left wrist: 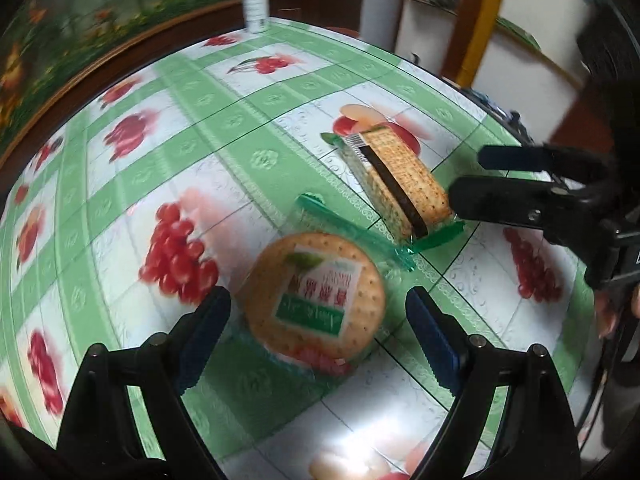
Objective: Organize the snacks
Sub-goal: 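Grasp round cracker pack with left while right grasps green-wrapped cracker strip, then carry both packs over the box and lower them inside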
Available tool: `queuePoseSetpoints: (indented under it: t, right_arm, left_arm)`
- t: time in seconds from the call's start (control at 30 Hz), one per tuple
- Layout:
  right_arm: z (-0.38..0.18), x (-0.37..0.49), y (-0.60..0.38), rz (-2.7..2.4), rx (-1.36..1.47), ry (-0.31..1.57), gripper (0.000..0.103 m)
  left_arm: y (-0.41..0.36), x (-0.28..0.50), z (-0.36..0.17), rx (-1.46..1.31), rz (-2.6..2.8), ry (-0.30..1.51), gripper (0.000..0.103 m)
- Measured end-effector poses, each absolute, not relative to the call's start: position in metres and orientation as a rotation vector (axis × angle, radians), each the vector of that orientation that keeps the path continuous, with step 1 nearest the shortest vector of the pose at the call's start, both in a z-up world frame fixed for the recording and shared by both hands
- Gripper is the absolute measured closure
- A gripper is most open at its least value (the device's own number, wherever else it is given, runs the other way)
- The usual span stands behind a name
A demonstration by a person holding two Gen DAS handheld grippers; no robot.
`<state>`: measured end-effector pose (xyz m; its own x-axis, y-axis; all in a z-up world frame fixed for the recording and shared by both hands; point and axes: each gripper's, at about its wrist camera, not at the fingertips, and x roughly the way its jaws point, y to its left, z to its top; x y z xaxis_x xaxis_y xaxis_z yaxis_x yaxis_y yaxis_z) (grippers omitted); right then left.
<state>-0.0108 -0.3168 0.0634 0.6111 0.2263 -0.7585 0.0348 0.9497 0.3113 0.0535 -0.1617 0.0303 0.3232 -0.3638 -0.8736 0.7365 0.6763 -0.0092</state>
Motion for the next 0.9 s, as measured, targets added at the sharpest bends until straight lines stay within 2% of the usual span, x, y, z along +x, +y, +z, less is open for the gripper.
queuePoseSetpoints:
  t: [0.23, 0.5, 0.57, 0.63, 0.7, 0.8, 0.9]
  right_arm:
    - [0.054, 0.012, -0.317, 0.043, 0.334, 0.946, 0.015]
    - [0.043, 0.029, -0.300, 0.009, 0.270, 0.995, 0.015]
    - [0.038, 0.034, -0.297, 0.018, 0.256, 1.005, 0.015]
    - [0.034, 0.035, -0.296, 0.008, 0.211, 1.003, 0.015]
    - [0.034, 0.033, -0.292, 0.001, 0.152, 1.010, 0.023]
    - [0.037, 0.026, -0.295, 0.019, 0.144, 1.006, 0.052]
    - [0.037, 0.016, -0.295, 0.033, 0.139, 1.008, 0.055]
  left_arm:
    - [-0.178, 0.054, 0.015, 0.583, -0.777, 0.970, 0.013]
    - [-0.168, 0.062, 0.011, 0.487, -0.776, 1.001, 0.011]
    - [-0.167, 0.060, 0.011, 0.477, -0.766, 1.003, 0.013]
    - [-0.164, 0.058, 0.013, 0.465, -0.752, 1.003, 0.021]
    - [-0.159, 0.055, 0.014, 0.448, -0.713, 1.011, 0.024]
    - [-0.147, 0.051, 0.015, 0.399, -0.647, 1.019, 0.025]
    - [-0.130, 0.043, 0.019, 0.315, -0.589, 1.023, 0.025]
